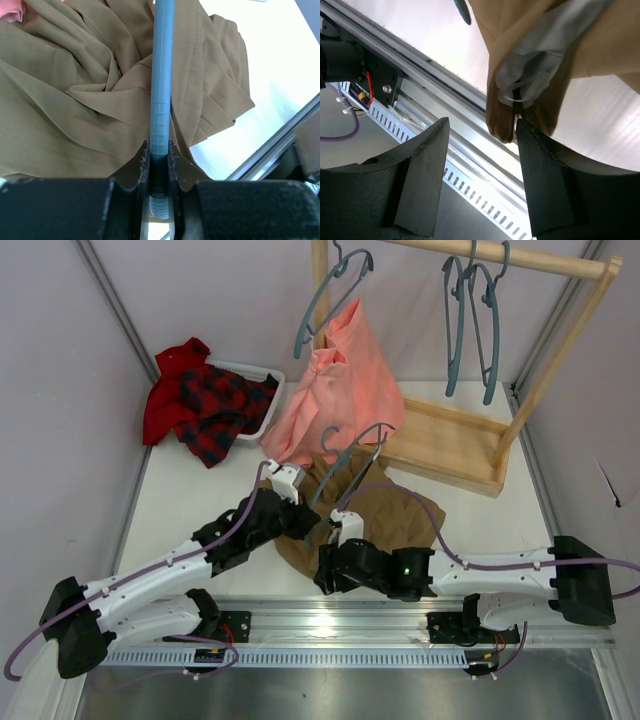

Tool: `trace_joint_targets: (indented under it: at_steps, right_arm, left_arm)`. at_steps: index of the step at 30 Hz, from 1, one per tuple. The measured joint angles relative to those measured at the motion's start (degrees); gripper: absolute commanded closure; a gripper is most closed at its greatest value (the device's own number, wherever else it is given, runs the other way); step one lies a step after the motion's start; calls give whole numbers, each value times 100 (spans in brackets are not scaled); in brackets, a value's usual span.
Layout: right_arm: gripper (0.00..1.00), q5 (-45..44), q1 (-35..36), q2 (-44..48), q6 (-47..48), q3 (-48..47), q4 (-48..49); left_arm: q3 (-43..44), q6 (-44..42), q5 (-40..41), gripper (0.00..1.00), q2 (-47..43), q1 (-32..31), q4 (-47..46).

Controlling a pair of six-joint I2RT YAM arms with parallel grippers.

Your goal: Place the skirt on the hanger

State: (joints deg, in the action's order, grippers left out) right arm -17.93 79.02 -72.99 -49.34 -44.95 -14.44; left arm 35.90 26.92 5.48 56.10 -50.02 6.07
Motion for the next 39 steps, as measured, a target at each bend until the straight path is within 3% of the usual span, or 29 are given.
trace_joint_targets:
  at_steps: [6,11,15,21,24,26,32,39]
  right_arm:
    - [42,-192,2,691,-66,33,-420]
    - [59,-382,-125,1032,-33,219,-531]
    - [80,-365,-337,933,90,291,-538]
    - [93,-269,-352,417,304,289,-120]
    - [95,-251,-354,11,385,282,96]
    - [93,-229,-358,-258,411,249,164]
    - [63,-166,-315,-619,407,59,415]
    - [44,-269,-210,-1043,367,-490,520]
  left_arm:
    - [-35,-2,-2,100,-116,0,-9]
    - [-35,-2,-7,100,-146,0,-11]
    - [-35,-4,-7,100,-146,0,-4]
    - [-35,-2,-7,100,-142,0,2]
    - [-35,-7,-7,100,-122,0,7]
    - [-35,-24,-7,100,-107,0,9]
    - [-35,-50,-7,100,-103,0,26]
    - [-33,-138,0,100,-94,0,74]
